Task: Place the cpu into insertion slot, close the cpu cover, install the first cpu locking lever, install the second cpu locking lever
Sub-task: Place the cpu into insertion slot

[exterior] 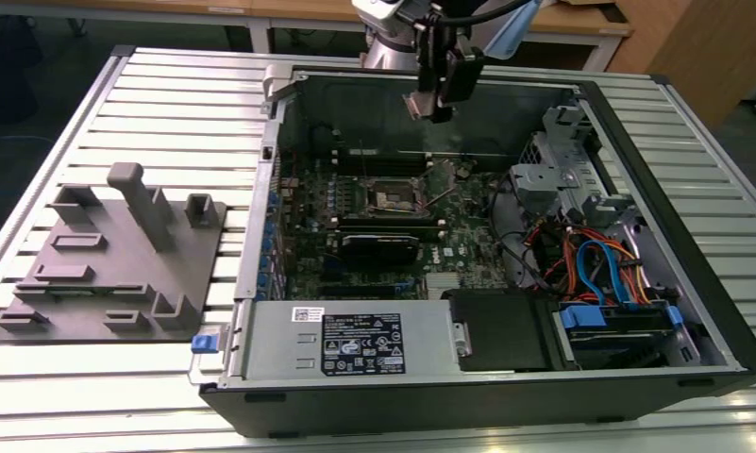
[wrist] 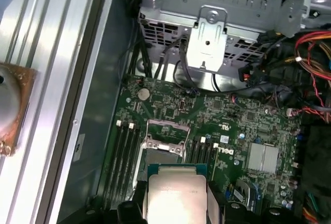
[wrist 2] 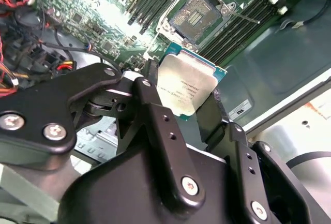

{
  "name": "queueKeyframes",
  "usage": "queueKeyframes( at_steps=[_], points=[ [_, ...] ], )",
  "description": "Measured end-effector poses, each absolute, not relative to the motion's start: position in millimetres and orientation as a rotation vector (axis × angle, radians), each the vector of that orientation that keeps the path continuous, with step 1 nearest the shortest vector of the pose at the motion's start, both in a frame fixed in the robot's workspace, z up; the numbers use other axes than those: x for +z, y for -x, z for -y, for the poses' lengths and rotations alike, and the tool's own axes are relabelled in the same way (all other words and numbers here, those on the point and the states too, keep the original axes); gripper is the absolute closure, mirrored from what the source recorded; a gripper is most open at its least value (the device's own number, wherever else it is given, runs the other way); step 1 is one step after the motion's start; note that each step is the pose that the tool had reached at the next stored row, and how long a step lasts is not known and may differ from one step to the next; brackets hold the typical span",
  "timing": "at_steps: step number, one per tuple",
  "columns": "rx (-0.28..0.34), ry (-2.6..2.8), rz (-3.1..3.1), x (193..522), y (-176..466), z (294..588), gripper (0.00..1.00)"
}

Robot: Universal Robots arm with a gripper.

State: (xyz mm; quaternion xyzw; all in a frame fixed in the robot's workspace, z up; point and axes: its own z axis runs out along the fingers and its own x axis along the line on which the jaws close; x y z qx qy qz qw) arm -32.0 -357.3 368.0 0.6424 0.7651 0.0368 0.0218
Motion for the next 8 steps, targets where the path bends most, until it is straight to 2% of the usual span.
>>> queueKeyframes(
  at_steps=[8],
  points=[
    [0.112, -2.005, -2.360, 363.3, 32.1, 357.2, 0.46]
  ],
)
